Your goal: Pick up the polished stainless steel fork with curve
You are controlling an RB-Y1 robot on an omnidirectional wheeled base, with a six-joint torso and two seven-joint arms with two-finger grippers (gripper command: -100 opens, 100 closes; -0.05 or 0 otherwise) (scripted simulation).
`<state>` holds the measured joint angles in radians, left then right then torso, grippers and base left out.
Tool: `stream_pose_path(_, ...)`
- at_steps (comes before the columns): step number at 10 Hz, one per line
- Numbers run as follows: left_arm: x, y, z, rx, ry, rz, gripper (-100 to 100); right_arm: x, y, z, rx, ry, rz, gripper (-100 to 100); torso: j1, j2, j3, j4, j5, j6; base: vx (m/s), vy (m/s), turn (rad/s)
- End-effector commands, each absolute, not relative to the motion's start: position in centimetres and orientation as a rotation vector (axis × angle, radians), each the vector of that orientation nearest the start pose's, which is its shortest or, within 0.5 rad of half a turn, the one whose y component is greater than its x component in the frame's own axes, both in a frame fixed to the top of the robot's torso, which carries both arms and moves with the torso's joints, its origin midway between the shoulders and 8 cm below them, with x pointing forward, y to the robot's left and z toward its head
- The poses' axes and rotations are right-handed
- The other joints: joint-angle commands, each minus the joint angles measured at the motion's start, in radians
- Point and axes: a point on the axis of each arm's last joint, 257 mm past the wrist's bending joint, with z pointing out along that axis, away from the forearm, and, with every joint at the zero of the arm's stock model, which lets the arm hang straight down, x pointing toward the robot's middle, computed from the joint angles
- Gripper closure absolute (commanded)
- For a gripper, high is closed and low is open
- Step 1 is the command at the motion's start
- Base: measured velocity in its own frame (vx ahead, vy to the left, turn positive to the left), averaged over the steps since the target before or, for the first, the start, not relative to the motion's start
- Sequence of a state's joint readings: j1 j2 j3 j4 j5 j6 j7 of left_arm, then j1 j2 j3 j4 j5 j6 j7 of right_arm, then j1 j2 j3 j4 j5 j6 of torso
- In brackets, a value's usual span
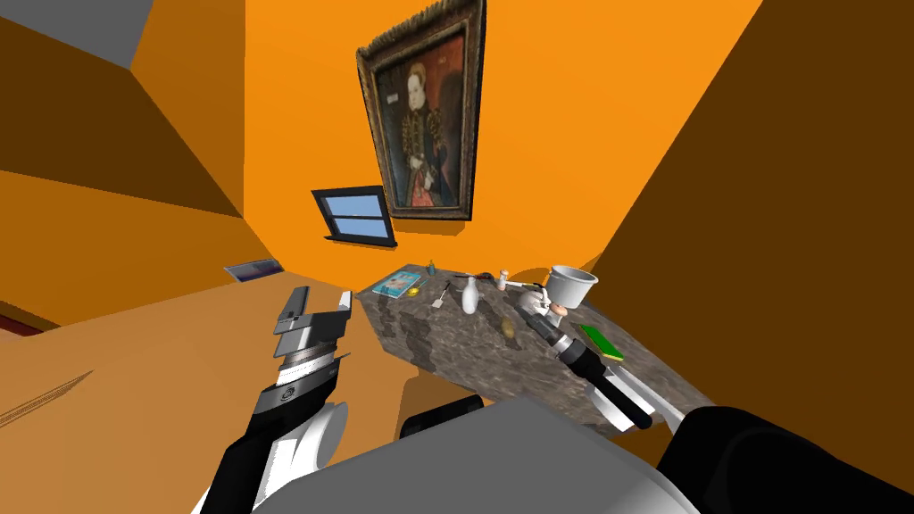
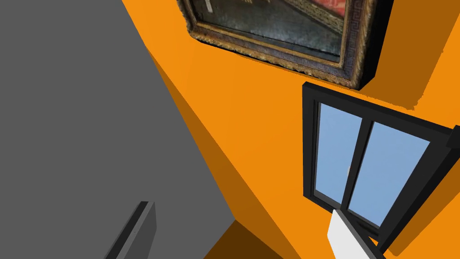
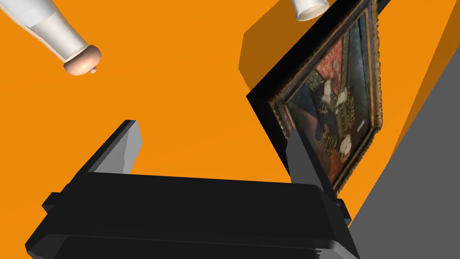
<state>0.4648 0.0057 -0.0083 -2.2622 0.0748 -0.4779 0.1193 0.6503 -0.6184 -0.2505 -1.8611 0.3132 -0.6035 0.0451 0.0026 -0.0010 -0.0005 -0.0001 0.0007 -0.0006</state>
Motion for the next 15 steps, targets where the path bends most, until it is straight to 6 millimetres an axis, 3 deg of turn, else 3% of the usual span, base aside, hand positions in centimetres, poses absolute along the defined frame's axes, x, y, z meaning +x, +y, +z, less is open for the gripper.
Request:
stream_pose_path(1, 35.3, 28.2, 2.4, -0.753, 0.54, -1.48, 0, 33.8, -39.3, -17.4, 0.149, 1.548, 0.604, -100, 0.0, 0.0, 0.0, 0.0, 0.0, 0.0, 0.02, 0.034, 0.106)
stream_pose_path(4, 35.3, 28.2, 2.4, -0.753, 0.54, -1.479, 0, 32.5, -41.9, -20.3, 0.074, 1.685, 0.531, -100, -0.001, 0.0, 0.0, 0.0, 0.0, 0.001, 0.016, 0.032, 0.173)
stream_pose_path(5, 35.3, 28.2, 2.4, -0.753, 0.54, -1.48, 0, 32.6, -41.9, -20.2, 0.064, 1.69, 0.529, -100, -0.001, 0.0, 0.0, 0.0, 0.0, 0.0, 0.012, 0.023, 0.109)
stream_pose_path(6, 35.3, 28.2, 2.4, -0.753, 0.54, -1.479, 0, 31.8, -43.4, -21.7, 0.036, 1.757, 0.496, -100, -0.001, 0.0, 0.0, 0.0, 0.0, 0.001, 0.015, 0.033, 0.211)
stream_pose_path(9, 35.3, 28.2, 2.4, -0.753, 0.54, -1.48, 0, 31.0, -44.9, -23.0, -0.015, 1.838, 0.457, -100, -0.001, 0.0, 0.0, 0.0, 0.0, 0.0, 0.019, 0.025, 0.166)
stream_pose_path(15, 35.3, 28.2, 2.4, -0.753, 0.54, -1.479, 0, 26.5, -51.5, -27.8, -0.139, 2.143, 0.329, -100, -0.001, 0.0, 0.0, 0.0, 0.0, 0.001, 0.025, 0.028, 0.224)
